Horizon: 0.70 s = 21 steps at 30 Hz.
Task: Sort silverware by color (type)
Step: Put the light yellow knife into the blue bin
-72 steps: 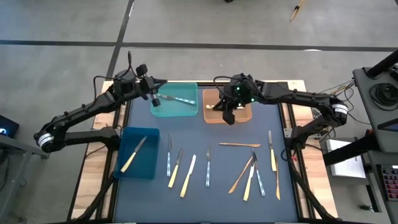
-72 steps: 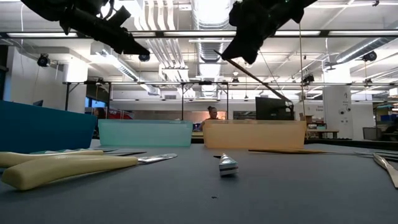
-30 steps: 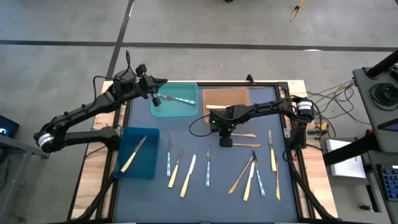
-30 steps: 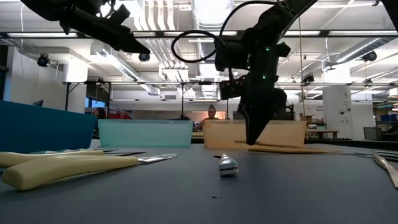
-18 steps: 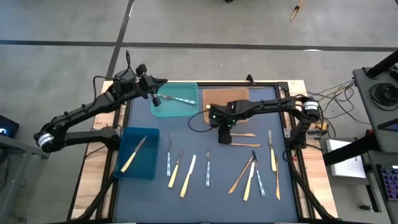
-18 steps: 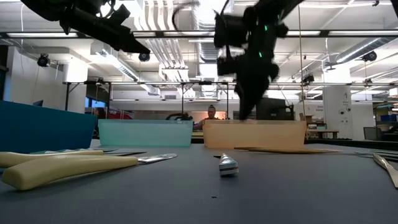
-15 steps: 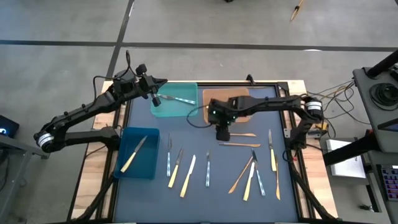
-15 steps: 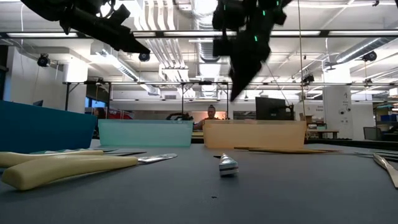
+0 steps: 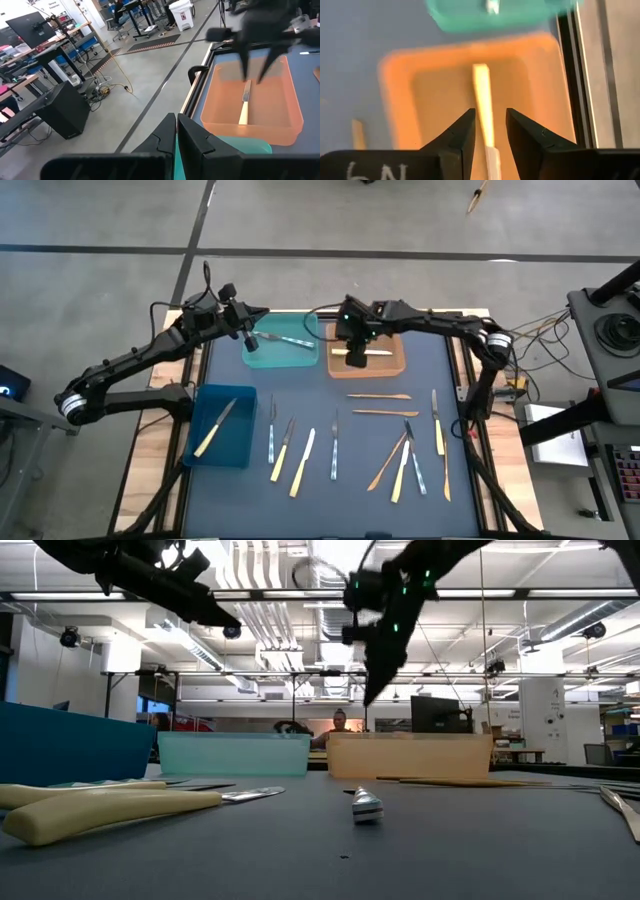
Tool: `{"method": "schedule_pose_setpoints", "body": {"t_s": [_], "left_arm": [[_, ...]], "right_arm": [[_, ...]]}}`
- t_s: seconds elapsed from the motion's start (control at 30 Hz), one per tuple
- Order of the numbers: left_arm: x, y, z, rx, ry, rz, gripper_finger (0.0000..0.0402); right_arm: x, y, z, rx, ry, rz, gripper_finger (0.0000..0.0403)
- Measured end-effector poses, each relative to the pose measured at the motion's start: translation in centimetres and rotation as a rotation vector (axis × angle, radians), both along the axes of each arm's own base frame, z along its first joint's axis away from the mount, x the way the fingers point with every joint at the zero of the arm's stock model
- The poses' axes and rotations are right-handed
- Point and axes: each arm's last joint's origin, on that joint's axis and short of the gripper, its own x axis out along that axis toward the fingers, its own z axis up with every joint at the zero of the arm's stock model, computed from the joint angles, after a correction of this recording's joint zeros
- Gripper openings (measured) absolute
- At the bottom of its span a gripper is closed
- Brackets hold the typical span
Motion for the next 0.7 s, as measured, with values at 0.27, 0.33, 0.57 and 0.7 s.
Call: {"method": "schedule_pose_setpoints", "body": {"t_s": [0.27, 0.33, 0.57, 0.7], "left_arm": [[0.0, 0.0, 0.0, 0.000, 0.000, 0.000, 0.0000], [0.0, 0.0, 0.0, 0.000, 0.000, 0.000, 0.0000], [0.0, 0.0, 0.0, 0.000, 0.000, 0.000, 0.0000], [0.0, 0.0, 0.0, 0.000, 0.000, 0.000, 0.0000]], "right_arm": [[0.0, -3.3, -4.2, 0.119, 0.063, -0.001, 0.0155], [0.0, -3.7, -5.0, 0.123, 0.082, 0.006, 0.0165], [0.3, -4.1, -6.9, 0.145, 0.125, 0.018, 0.0180], [0.5, -4.3, -8.4, 0.162, 0.160, 0.016, 0.0176]]}}
